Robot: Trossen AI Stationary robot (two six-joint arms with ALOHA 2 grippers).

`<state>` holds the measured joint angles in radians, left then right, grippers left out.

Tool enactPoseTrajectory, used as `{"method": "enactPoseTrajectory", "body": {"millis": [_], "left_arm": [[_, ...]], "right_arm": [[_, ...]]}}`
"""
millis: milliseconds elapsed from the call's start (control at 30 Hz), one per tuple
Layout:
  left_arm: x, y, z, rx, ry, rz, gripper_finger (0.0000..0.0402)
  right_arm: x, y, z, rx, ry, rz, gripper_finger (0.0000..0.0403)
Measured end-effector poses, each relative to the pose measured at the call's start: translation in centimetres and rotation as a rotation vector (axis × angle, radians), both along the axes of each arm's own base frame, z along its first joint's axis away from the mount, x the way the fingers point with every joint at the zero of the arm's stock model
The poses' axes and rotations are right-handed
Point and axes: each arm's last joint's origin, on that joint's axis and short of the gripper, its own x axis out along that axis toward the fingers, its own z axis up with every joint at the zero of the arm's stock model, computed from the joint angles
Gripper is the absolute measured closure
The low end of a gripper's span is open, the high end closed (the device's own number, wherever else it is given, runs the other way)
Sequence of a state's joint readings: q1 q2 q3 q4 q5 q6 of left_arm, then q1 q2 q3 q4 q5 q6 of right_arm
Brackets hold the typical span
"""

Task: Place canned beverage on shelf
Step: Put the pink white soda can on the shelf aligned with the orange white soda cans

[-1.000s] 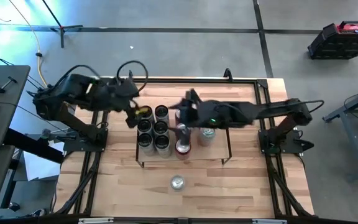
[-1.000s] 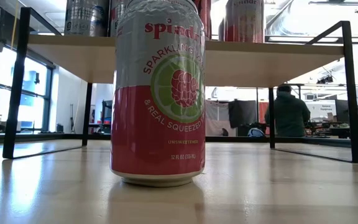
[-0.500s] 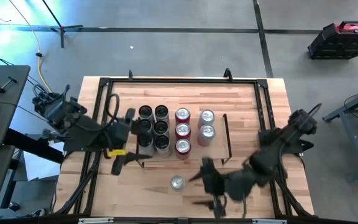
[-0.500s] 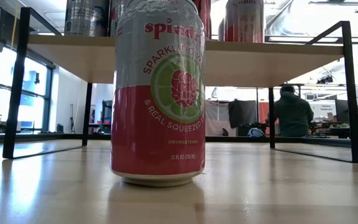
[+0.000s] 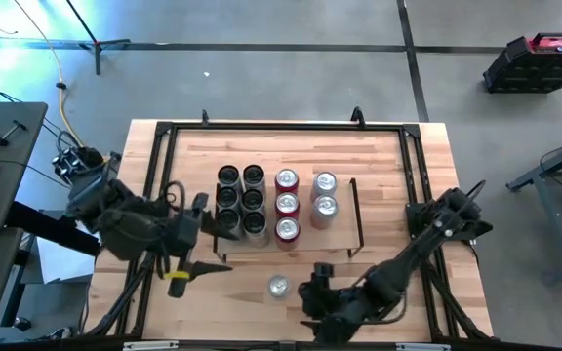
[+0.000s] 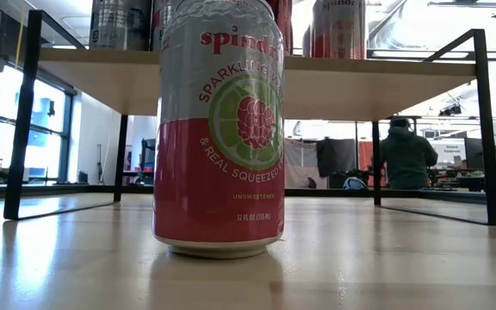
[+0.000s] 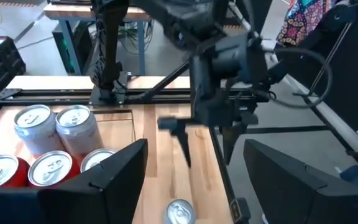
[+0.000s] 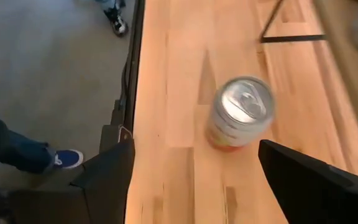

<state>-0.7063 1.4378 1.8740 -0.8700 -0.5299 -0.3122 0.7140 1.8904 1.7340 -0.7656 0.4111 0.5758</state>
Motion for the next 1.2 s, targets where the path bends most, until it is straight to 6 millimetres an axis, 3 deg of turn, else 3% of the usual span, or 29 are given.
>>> {"method": "enactPoseTrajectory", "body": {"millis": [167, 367, 667, 833, 933, 1033, 1200], "left_arm": [[-1.6, -0.9, 0.4, 0.008, -0.022, -0.019, 0.0145], [-4.5, -0.1, 1.9, 0.007, -0.093, -0.019, 0.0145], [-5.7, -0.8, 1.5, 0.056, -0.094, 0.007, 0.0145], [-5.7, -1.0, -0.2, 0.083, -0.075, 0.07, 0.0145], [-5.6, -1.2, -1.2, 0.036, -0.087, 0.121, 0.0145], [-5.0, -2.2, -2.4, 0.011, -0.096, 0.122, 0.0145], [-4.6, -3.3, -3.8, -0.008, -0.129, 0.145, 0.0145]], "right_arm": [[1.7, 0.0, -1.7, 0.009, 0.036, 0.058, 0.0038], [1.7, -0.5, -1.9, -0.065, 0.062, 0.121, 0.0025], [2.3, -1.3, -1.7, -0.237, 0.008, 0.187, 0.0024], [4.1, -2.2, -2.4, -0.226, -0.012, 0.199, 0.0024], [5.5, -3.4, -2.6, -0.097, -0.012, 0.118, 0.0024], [5.5, -4.0, -2.6, -0.06, 0.025, 0.061, 0.0024], [5.0, -3.8, -4.0, -0.098, 0.106, 0.115, 0.0024]]}}
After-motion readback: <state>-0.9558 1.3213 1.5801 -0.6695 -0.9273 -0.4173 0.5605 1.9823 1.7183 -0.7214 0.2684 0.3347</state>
